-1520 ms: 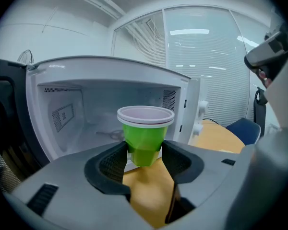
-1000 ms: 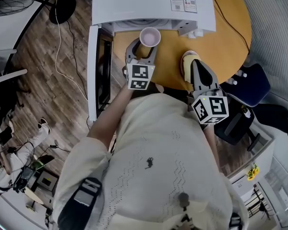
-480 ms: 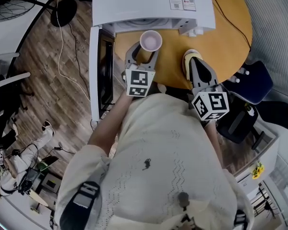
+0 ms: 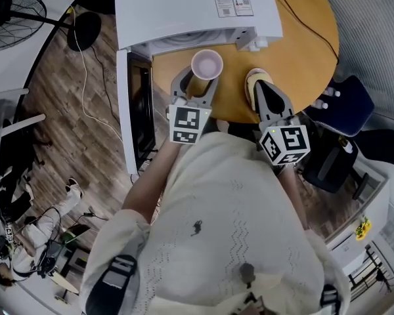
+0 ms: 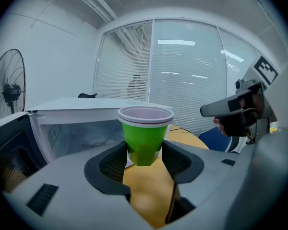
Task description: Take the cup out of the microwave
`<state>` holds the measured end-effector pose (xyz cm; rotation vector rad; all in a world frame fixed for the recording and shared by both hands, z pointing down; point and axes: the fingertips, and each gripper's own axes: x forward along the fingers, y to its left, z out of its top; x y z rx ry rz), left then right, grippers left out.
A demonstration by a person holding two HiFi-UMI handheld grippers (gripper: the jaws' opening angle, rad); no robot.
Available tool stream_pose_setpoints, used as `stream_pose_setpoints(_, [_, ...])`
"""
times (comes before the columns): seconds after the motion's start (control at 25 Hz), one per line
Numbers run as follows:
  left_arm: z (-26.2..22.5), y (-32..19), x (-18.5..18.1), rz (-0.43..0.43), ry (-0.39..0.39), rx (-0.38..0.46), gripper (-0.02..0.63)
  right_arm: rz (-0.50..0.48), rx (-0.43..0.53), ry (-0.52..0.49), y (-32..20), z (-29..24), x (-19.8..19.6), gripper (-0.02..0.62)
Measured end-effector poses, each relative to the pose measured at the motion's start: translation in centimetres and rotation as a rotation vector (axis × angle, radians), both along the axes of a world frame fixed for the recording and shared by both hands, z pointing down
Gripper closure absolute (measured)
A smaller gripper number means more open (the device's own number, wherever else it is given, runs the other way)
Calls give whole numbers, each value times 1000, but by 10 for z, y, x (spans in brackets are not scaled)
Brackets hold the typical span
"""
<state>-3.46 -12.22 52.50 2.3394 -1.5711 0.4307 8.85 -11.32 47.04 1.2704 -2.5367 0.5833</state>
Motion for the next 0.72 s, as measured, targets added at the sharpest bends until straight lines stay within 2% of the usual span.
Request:
stream_pose_setpoints(0.32, [-20, 1, 26, 117, 12, -2, 357, 33, 21, -19, -5, -10, 12, 586])
stream_pose_setpoints(0.72, [-41, -7, 27, 119, 17, 8, 357, 58, 47, -36, -17, -22, 21, 586])
